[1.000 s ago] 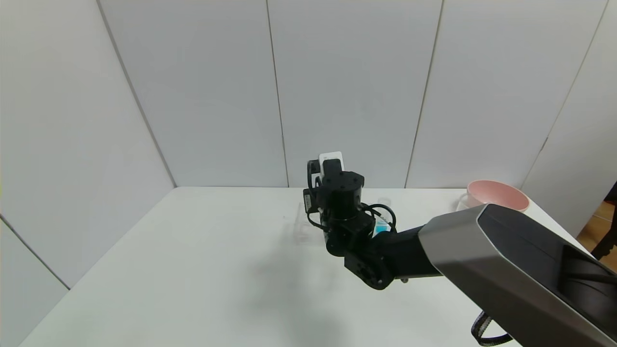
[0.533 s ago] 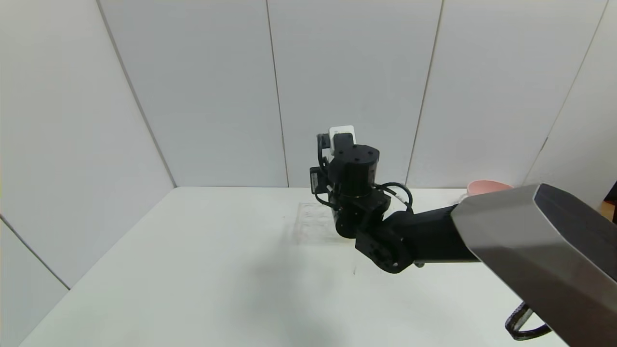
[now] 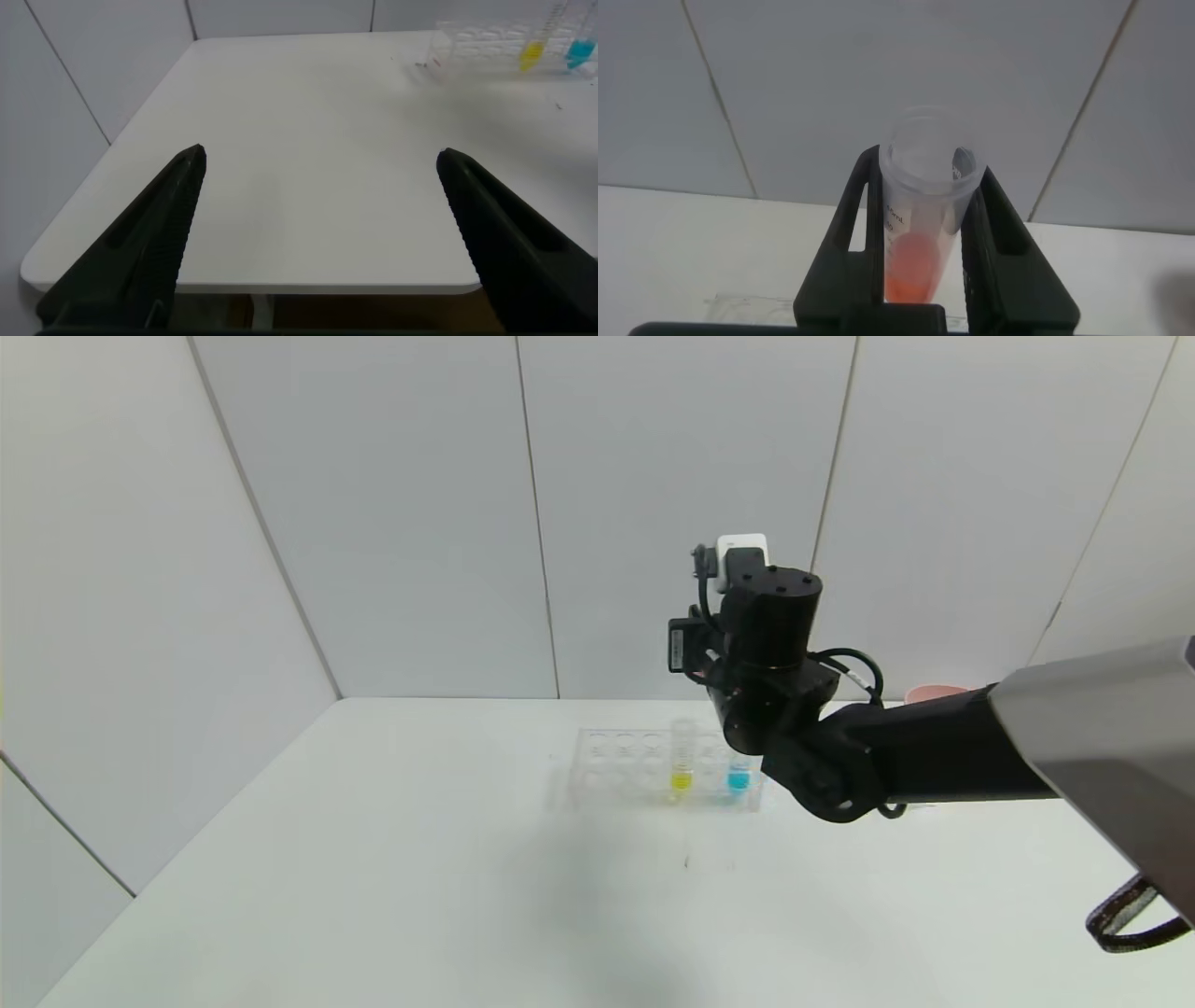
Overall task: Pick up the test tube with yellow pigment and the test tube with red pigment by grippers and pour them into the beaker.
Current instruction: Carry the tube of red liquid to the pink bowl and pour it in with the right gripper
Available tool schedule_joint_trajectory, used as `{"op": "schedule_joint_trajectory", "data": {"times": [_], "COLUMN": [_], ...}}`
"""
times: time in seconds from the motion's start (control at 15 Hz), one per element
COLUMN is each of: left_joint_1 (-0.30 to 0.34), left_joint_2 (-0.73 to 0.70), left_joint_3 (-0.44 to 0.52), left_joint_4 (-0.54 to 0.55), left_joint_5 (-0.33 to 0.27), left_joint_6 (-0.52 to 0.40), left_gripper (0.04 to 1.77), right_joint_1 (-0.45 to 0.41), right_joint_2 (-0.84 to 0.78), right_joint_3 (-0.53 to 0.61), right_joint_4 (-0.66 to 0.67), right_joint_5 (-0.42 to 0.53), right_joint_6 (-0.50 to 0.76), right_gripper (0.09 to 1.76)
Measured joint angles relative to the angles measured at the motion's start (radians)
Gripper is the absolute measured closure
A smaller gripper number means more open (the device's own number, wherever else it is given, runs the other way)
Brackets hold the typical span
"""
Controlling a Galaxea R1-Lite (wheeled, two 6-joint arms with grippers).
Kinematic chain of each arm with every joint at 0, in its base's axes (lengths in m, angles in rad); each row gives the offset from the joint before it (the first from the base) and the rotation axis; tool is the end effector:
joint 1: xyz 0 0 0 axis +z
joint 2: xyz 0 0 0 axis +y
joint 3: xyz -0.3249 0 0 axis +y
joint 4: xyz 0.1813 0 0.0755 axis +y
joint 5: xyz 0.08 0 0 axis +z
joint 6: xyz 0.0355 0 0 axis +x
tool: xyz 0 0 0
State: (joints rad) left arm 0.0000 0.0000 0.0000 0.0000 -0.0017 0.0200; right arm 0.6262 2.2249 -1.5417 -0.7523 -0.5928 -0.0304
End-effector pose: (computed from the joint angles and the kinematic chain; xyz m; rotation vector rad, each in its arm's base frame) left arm -0.0281 -0.0001 0.0755 0.0200 0.0000 -0.0017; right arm 0.4128 0.2741 0.2095 0.0092 -0.0572 0.0325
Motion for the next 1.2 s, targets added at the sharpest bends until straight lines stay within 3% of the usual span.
{"op": "schedule_joint_trajectory", "data": {"times": [0.47, 1.2], "left_joint_1": [0.000, 0.000], "left_joint_2": [0.000, 0.000], "left_joint_3": [0.000, 0.000], "left_joint_4": [0.000, 0.000], "left_joint_5": [0.000, 0.000], "left_joint_6": [0.000, 0.000], "left_gripper": [0.05, 0.05], "right_joint_1": [-0.142, -0.385], "right_joint_2": [-0.083, -0.133], "right_joint_3": [0.090, 0.120], "right_joint_4": [-0.003, 0.051], "right_joint_5": [0.046, 0.173], "right_joint_6": [0.003, 0.003], "right_gripper": [1.32, 1.32]}}
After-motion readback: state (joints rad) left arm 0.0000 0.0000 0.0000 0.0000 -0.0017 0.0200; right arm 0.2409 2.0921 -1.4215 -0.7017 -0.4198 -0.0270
